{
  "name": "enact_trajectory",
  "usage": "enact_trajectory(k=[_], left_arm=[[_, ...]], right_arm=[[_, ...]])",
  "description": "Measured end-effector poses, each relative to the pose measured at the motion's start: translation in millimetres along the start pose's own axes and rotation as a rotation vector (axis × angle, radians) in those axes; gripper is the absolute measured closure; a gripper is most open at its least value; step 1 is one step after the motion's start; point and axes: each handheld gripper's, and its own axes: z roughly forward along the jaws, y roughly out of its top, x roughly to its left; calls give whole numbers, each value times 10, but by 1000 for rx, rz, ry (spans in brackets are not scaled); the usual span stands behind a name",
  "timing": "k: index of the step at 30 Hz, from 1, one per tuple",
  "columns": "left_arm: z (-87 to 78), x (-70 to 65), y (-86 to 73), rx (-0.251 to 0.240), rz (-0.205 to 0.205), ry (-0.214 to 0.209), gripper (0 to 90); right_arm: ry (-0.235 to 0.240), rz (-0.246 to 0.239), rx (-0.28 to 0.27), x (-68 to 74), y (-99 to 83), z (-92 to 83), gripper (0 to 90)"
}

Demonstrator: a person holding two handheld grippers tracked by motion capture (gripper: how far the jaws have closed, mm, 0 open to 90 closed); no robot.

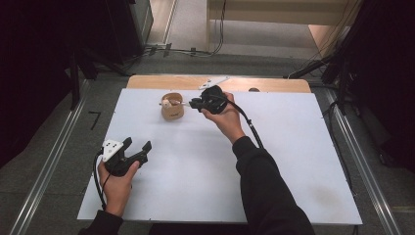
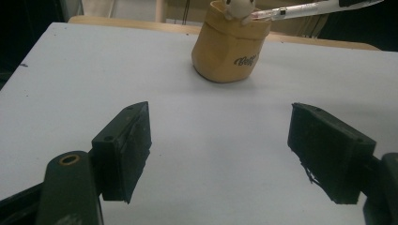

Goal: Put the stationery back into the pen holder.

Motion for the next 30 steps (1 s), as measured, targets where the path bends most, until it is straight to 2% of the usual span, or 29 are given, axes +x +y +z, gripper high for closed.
enact_trajectory(k=[17,24,27,30], left_arm=[[-2,5,1,0,-1,-2,230],[-1,7,0,2,-3,-2,230],[1,5,-2,2,-3,-2,230],[3,5,-2,2,-1,-1,230]], right_arm=[[-7,2,-19,42,184,112,792],[-4,18,-21,42,200,170,672],[-3,23,-14,34,190,183,660],[-3,25,-5,32,175,197,606]])
